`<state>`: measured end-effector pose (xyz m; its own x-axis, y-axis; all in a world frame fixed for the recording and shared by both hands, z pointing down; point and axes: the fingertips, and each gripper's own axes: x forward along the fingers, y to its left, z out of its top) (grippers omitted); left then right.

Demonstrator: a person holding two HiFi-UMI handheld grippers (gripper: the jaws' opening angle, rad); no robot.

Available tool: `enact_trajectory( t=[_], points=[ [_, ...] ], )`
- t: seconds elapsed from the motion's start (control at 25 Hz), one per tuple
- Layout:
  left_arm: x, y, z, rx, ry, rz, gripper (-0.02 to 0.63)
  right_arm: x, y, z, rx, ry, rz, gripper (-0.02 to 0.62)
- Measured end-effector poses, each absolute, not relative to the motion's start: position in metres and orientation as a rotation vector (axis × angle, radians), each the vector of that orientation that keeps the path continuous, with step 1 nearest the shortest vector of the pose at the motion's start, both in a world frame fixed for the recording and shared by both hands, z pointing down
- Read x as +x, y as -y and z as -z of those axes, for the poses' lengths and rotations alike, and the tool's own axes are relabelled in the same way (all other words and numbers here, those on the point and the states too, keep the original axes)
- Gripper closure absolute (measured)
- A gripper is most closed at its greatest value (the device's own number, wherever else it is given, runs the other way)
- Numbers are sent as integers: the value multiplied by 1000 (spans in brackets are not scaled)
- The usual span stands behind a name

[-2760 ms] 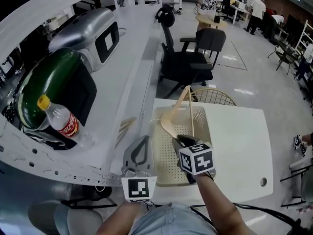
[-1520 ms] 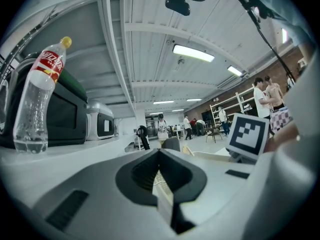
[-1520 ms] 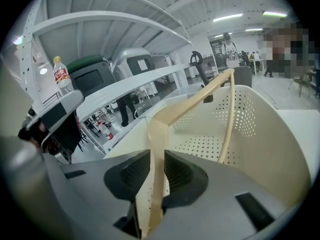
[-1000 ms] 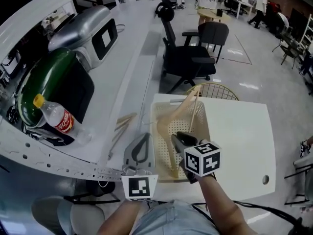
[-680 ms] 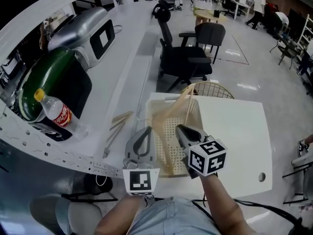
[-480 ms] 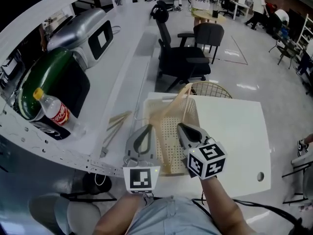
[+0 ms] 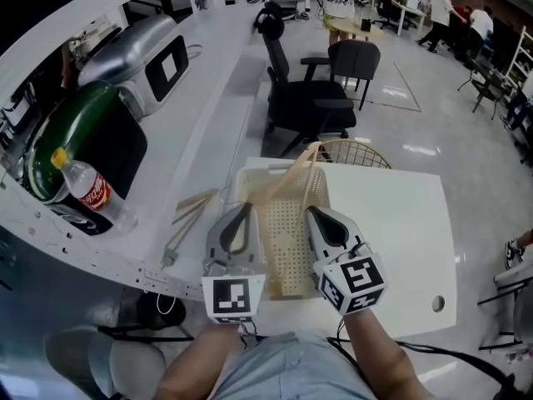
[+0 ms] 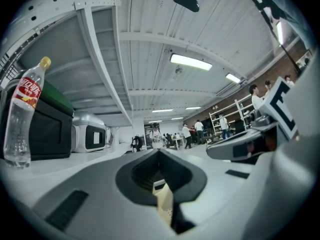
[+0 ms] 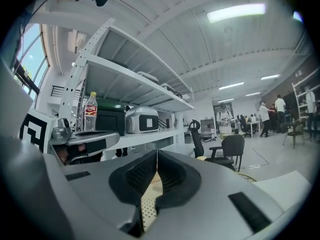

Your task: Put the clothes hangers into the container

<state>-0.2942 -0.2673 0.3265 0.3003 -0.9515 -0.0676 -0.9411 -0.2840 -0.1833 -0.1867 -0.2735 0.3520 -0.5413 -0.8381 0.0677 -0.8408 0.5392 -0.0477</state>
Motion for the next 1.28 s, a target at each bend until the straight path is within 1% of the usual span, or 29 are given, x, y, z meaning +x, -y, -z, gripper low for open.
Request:
enact_trajectory(
  t=[0.56, 1.28],
  points=[
    [-294, 273, -325, -2346, -1733, 105, 594, -177, 276, -349, 1524, 2721, -59, 584],
    [-295, 272, -327, -2358, -1758, 88, 595, -180, 275, -351, 1525, 2713, -46, 584]
  ],
)
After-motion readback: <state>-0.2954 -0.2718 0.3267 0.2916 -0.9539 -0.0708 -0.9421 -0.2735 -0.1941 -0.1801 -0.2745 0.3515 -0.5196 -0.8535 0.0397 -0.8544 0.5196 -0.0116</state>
